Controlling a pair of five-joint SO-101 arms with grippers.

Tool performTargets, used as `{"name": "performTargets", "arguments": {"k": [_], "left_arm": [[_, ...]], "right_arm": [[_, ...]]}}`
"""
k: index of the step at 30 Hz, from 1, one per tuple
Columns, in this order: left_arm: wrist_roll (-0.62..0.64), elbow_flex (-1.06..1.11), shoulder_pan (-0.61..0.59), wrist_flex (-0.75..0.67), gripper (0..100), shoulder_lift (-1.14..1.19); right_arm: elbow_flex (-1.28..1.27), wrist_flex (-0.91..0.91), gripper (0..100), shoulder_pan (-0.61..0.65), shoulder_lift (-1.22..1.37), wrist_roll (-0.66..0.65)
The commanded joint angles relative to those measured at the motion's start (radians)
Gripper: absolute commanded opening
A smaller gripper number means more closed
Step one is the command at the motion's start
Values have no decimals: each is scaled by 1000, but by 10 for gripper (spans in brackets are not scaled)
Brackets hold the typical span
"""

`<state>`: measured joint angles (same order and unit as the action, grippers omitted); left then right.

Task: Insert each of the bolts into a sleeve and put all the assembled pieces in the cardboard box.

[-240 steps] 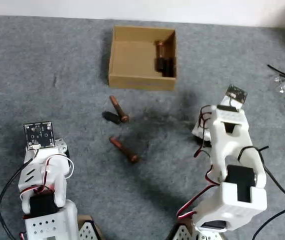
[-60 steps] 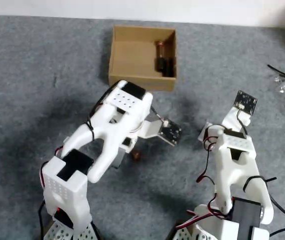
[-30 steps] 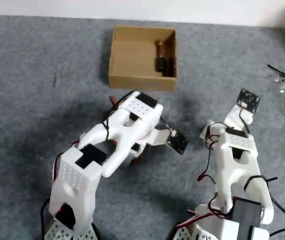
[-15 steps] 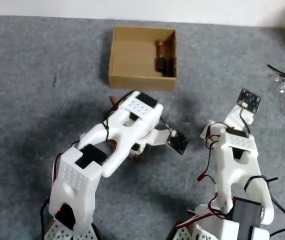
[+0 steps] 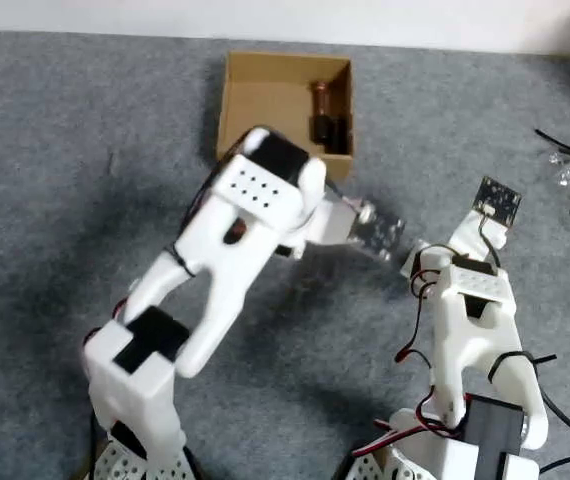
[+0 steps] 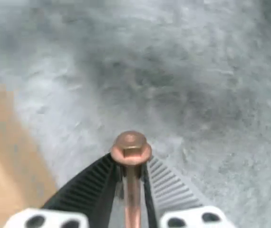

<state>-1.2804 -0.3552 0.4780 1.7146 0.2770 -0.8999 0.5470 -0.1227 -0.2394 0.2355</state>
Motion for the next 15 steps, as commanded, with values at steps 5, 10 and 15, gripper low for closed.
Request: {"name": "performTargets", "arguments": {"k": [5, 10, 15], "left_arm": [[473, -120, -4, -18, 6, -185], [750, -134, -21, -49, 6, -282], [867, -130, -58, -41, 6, -440]], "right_arm": [[41, -27, 5, -5, -12, -17], [41, -27, 5, -4, -13, -17], [41, -27, 5, -4, -15, -17]]}}
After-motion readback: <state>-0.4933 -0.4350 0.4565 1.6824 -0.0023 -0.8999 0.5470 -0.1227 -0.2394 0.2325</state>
